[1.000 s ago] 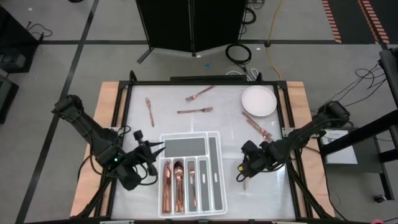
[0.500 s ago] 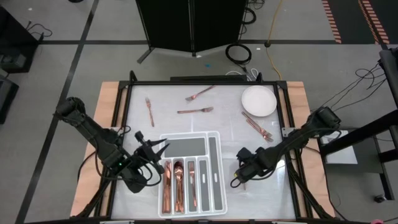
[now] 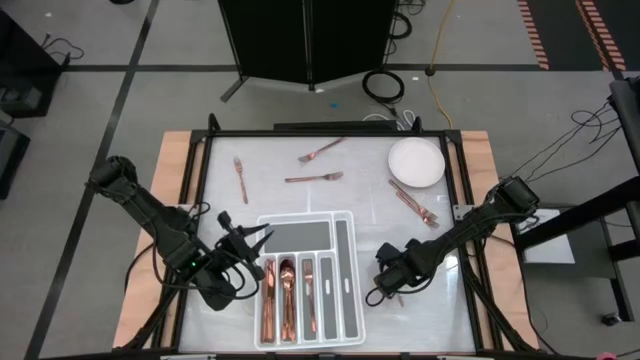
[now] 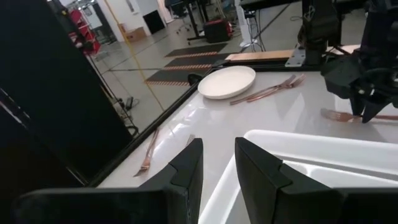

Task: Sort silverware
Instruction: Put the fork into the silverware tray

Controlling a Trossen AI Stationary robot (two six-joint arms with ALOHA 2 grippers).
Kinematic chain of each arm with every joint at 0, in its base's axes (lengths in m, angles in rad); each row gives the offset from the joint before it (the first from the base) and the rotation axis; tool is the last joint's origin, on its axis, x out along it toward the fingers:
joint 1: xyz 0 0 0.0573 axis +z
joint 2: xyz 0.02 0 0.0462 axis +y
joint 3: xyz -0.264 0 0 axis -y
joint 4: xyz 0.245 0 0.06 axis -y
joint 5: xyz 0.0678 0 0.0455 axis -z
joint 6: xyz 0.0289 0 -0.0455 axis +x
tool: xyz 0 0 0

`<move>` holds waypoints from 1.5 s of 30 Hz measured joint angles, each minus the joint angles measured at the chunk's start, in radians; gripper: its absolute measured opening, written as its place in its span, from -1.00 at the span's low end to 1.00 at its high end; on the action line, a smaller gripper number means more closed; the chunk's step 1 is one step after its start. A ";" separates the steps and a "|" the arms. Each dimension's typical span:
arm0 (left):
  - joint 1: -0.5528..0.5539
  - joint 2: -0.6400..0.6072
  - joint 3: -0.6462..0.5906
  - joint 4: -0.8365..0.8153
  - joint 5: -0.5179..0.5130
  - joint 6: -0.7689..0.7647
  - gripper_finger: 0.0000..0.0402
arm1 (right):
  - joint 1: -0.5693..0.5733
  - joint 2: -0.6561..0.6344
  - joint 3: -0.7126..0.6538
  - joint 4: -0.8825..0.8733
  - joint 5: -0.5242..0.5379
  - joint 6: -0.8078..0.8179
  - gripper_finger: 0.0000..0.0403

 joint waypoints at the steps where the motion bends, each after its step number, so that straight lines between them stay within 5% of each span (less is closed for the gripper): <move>1: 0.000 0.000 0.000 0.002 0.001 0.000 -0.52 | 0.003 -0.006 0.000 -0.001 0.002 -0.004 -0.76; 4: 0.000 0.000 0.000 0.020 0.001 0.000 -0.52 | 0.015 -0.033 -0.006 -0.004 0.044 -0.015 -0.95; 16: 0.034 0.073 0.000 0.243 0.121 0.139 -0.52 | 0.054 -0.310 -0.006 0.052 0.304 -0.143 -0.99; 21: 0.090 0.146 0.000 0.514 0.354 0.304 -0.52 | 0.043 -0.379 -0.006 0.323 0.399 -0.454 -1.00; 25: 0.115 0.232 0.000 0.753 0.532 0.436 -0.52 | 0.024 -0.380 -0.005 0.629 0.378 -0.783 -1.00; 31: 0.120 0.346 0.001 1.098 0.544 0.510 -0.52 | -0.015 -0.328 -0.005 0.948 0.234 -1.116 -1.00; 37: 0.114 0.398 0.001 1.251 0.522 0.593 -0.52 | -0.070 -0.269 -0.005 1.076 0.058 -1.186 -1.00; 41: 0.103 0.371 -0.021 1.266 0.452 0.719 -0.52 | -0.076 -0.249 -0.005 1.096 0.046 -1.222 -1.00; 45: 0.095 0.297 -0.135 1.494 0.483 0.785 -0.52 | -0.075 -0.245 -0.005 1.108 0.046 -1.255 -1.00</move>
